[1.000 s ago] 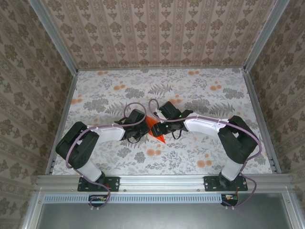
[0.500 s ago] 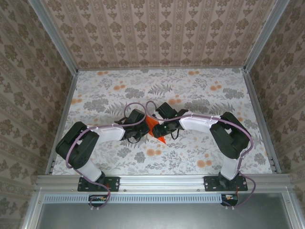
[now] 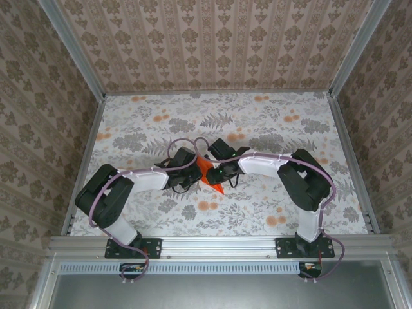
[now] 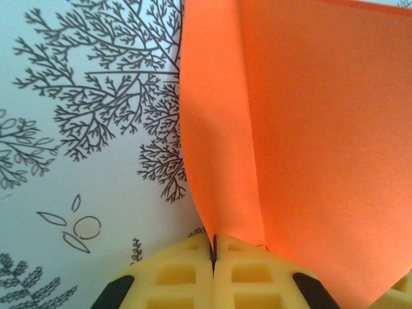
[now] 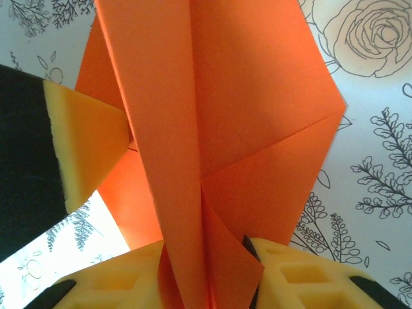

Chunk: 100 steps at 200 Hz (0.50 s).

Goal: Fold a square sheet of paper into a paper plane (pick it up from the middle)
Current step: Move a paper plane to the center of the table.

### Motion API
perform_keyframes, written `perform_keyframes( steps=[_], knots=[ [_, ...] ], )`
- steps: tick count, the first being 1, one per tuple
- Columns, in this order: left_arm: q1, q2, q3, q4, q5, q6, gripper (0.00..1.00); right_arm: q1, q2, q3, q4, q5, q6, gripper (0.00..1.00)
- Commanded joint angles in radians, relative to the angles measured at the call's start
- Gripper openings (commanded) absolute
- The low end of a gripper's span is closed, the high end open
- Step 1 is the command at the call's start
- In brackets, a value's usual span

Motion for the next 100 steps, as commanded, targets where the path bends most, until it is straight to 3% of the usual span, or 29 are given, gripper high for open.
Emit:
perform_keyframes(
  steps=[1,34,51,100],
  knots=[
    [0.008,-0.015,-0.004,0.001,0.009,0.014,0.08,0.008,0.023,0.041,-0.049,0.059,-0.009,0.29],
    [0.026,-0.063,0.007,-0.051,0.005,0.042,0.22,0.01,0.01,0.058,-0.068,0.122,0.012,0.13],
    [0.05,-0.104,0.023,-0.116,-0.007,0.078,0.37,0.005,-0.02,0.072,-0.079,0.192,0.037,0.07],
    [0.132,-0.202,0.038,-0.257,-0.029,0.158,0.7,-0.1,-0.022,0.147,-0.142,0.304,0.17,0.04]
  ],
)
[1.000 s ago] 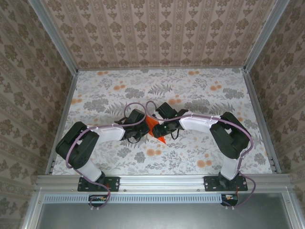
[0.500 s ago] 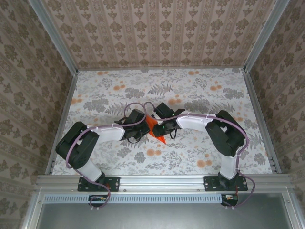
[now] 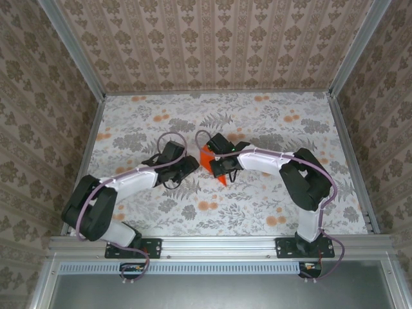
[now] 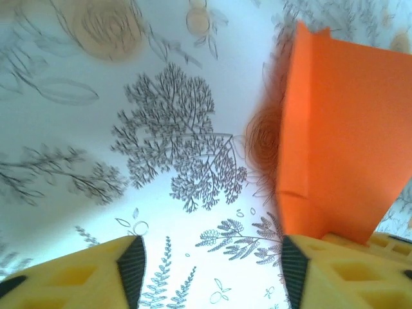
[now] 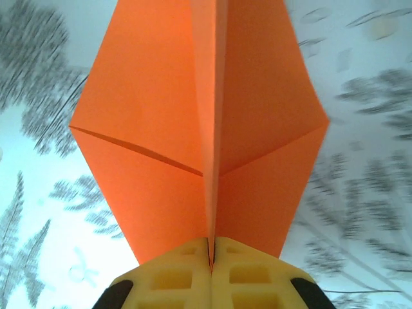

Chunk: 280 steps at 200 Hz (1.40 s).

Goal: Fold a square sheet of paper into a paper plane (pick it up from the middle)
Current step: Move a paper plane to the center of the table.

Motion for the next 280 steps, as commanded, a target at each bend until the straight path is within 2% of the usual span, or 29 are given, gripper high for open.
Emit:
perform_keyframes(
  steps=[1,32,90,132,168,204,224,254,271,280],
  knots=[
    [0.031,-0.038,0.024,-0.11,-0.02,0.06,0.7,-0.063,-0.019,0.06,-0.067,0.1,0.09,0.04],
    [0.054,-0.048,0.033,-0.163,-0.03,0.092,0.82,-0.126,0.064,0.147,-0.123,0.131,0.14,0.04],
    [0.059,-0.026,0.043,-0.192,-0.044,0.134,1.0,-0.166,0.192,0.263,-0.177,0.154,0.152,0.06],
    [0.067,-0.024,0.057,-0.205,-0.06,0.169,1.0,-0.168,0.238,0.255,-0.174,0.139,0.167,0.11],
    [0.1,-0.024,0.121,-0.27,-0.107,0.262,1.0,-0.169,0.23,0.248,-0.179,0.124,0.175,0.17],
    [0.141,-0.027,0.217,-0.349,-0.203,0.369,1.0,-0.17,0.097,0.271,-0.206,0.125,0.176,0.32],
    [0.208,-0.041,0.245,-0.358,-0.245,0.418,1.0,-0.177,0.016,0.279,-0.224,0.151,0.171,0.41],
    [0.266,-0.089,0.24,-0.328,-0.321,0.492,1.0,-0.206,-0.123,0.212,-0.203,0.232,0.162,0.67],
    [0.289,-0.129,0.215,-0.29,-0.398,0.555,1.0,-0.234,-0.235,0.114,-0.129,0.328,0.132,0.79],
    [0.302,-0.148,0.2,-0.275,-0.449,0.585,1.0,-0.259,-0.3,0.053,-0.079,0.381,0.124,0.9]
  ],
)
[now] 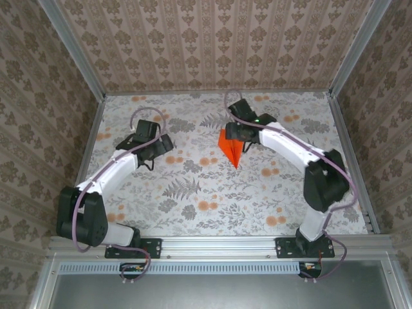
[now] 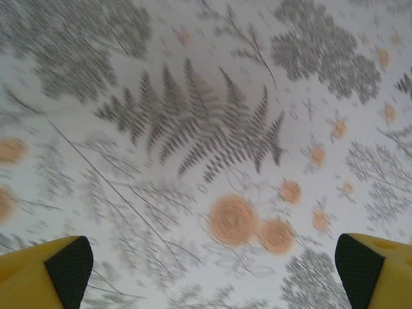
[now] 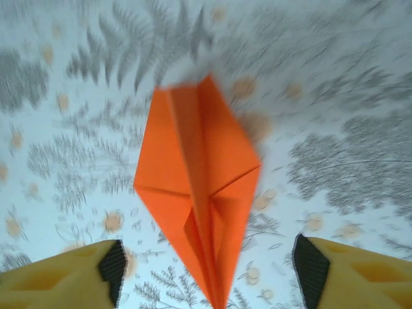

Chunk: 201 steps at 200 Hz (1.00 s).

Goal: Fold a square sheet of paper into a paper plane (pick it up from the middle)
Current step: Move a paper plane to the center of the table, then reset both arms

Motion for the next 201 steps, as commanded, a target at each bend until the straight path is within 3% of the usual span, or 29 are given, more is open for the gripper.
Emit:
perform_keyframes(
  steps=[1,9,48,74,130,167,201],
  knots=[
    [0.029,-0.077,-0.029,0.032,-0.16,0.129,1.0,-0.054,-0.148,-0.137,0.072,0.176,-0.034,0.91],
    [0.041,-0.094,-0.048,0.053,-0.193,0.159,1.0,-0.083,-0.206,-0.2,0.12,0.213,-0.041,1.0],
    [0.119,-0.175,-0.196,0.216,-0.315,0.27,1.0,-0.255,-0.419,-0.499,0.359,0.373,-0.099,1.0],
    [0.129,-0.229,-0.396,0.554,-0.351,0.453,1.0,-0.356,-0.468,-0.697,0.563,0.385,-0.152,1.0],
    [0.237,-0.199,-0.523,0.797,-0.176,0.602,1.0,-0.42,-0.371,-0.876,0.898,0.347,-0.284,1.0],
    [0.286,-0.129,-0.606,1.034,-0.014,0.683,1.0,-0.438,-0.305,-0.927,1.134,0.206,-0.374,1.0],
    [0.357,-0.066,-0.625,1.19,0.148,0.656,1.0,-0.454,-0.253,-0.963,1.266,0.057,-0.415,1.0]
  ],
)
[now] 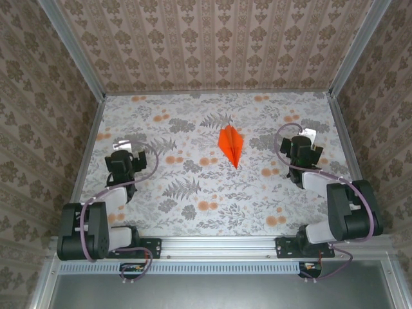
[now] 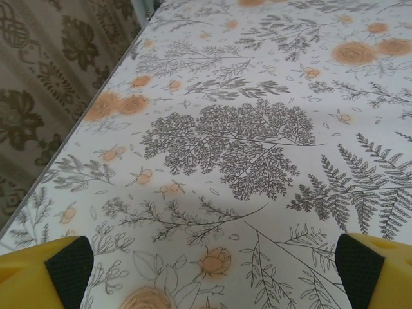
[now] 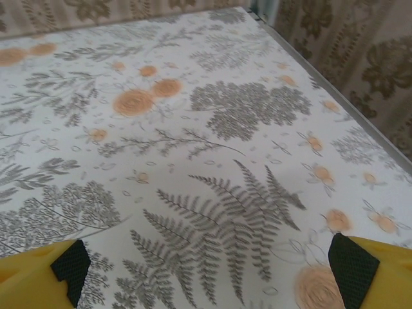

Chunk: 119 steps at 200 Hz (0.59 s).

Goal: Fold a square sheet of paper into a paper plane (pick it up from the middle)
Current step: Reset both arms

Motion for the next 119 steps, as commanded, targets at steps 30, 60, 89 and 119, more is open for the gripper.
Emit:
perform_keyframes(
  steps=[30,60,89,119],
  knots=[
    [0.049,0.169,0.0,0.336,0.253,0.019,1.0,-0.008,0.049,-0.081,0.279,-0.224,-0.099,1.0],
    [0.04,0.259,0.028,0.365,0.259,0.028,1.0,-0.009,0.097,-0.108,0.366,-0.267,-0.118,1.0],
    [0.011,0.265,0.071,0.288,0.17,0.037,1.0,-0.008,0.099,-0.105,0.362,-0.27,-0.12,1.0],
    [-0.021,0.266,0.072,0.288,0.105,0.052,1.0,-0.008,0.101,-0.105,0.365,-0.27,-0.119,1.0]
  ],
)
